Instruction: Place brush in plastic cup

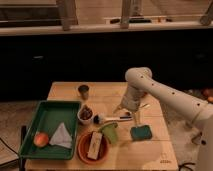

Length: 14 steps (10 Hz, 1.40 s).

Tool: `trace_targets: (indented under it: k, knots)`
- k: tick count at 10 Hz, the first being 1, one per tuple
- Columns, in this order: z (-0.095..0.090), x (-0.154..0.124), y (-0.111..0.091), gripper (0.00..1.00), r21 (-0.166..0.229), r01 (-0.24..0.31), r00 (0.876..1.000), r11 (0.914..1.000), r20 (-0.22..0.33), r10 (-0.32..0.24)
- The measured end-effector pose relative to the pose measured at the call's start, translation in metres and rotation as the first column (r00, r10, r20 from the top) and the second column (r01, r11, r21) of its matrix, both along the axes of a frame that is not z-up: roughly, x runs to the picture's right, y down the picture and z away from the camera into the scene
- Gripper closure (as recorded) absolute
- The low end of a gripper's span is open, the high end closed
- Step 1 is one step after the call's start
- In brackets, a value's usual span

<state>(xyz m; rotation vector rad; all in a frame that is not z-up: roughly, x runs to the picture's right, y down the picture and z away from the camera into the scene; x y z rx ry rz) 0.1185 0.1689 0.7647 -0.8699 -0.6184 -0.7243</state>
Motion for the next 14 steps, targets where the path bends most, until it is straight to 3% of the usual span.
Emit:
trace_targets:
  k: [14]
  knots:
    - [0.0005,0.0,0.0009,0.2,-0.002,-0.001,1.0,1.0,0.0,0.001]
